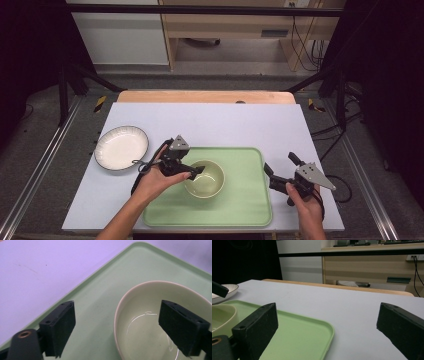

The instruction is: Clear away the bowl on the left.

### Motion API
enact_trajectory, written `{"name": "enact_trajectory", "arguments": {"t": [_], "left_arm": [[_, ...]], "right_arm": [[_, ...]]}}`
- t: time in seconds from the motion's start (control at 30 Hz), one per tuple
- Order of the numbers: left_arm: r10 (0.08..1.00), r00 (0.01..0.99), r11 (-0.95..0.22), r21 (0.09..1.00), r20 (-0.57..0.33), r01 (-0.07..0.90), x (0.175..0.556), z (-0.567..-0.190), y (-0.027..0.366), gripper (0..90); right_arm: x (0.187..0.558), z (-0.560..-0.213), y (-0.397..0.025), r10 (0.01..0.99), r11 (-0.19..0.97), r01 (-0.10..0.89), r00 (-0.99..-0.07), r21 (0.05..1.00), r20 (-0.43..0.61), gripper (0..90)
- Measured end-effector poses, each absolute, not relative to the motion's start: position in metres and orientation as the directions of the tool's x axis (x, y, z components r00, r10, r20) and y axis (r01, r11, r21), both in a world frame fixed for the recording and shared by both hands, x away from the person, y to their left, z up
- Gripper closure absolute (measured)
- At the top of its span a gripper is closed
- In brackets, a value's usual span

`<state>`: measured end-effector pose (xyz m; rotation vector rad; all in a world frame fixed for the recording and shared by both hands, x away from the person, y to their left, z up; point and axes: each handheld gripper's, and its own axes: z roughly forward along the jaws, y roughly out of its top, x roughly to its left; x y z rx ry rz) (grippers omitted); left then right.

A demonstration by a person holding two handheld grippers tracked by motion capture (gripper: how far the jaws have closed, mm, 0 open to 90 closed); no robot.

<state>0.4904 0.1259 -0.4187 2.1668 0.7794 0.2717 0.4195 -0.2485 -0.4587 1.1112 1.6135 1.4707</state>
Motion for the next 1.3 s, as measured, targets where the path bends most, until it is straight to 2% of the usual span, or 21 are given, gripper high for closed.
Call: {"name": "enact_trajectory", "arguments": {"t": [0.33,0.6,0.73,0.97,1.3], "left_arm": [[0.601,0.798,-0.453,0.808,-0.034,0.376,0.483,-0.413,0.133,5.3],[0.58,0.814,-0.431,0.847,-0.005,0.312,0.476,-0.406,0.142,4.9],[0.606,0.795,-0.393,0.881,0.032,0.264,0.476,-0.405,0.148,5.1],[0.638,0.77,-0.328,0.912,0.022,0.246,0.475,-0.41,0.157,3.9],[0.639,0.769,-0.311,0.92,0.017,0.239,0.466,-0.409,0.176,2.7]], "right_arm": [[0.417,-0.457,-0.246,0.91,0.004,0.134,-0.411,0.991,0.052,3.7],[0.416,-0.456,-0.245,0.909,0.004,0.136,-0.413,0.991,0.053,3.2],[0.417,-0.457,-0.247,0.911,0.007,0.133,-0.41,0.991,0.049,3.2],[0.417,-0.457,-0.249,0.915,0.002,0.137,-0.399,0.991,0.053,3.2],[0.416,-0.456,-0.248,0.914,-0.004,0.133,-0.402,0.991,0.057,3.2]]}}
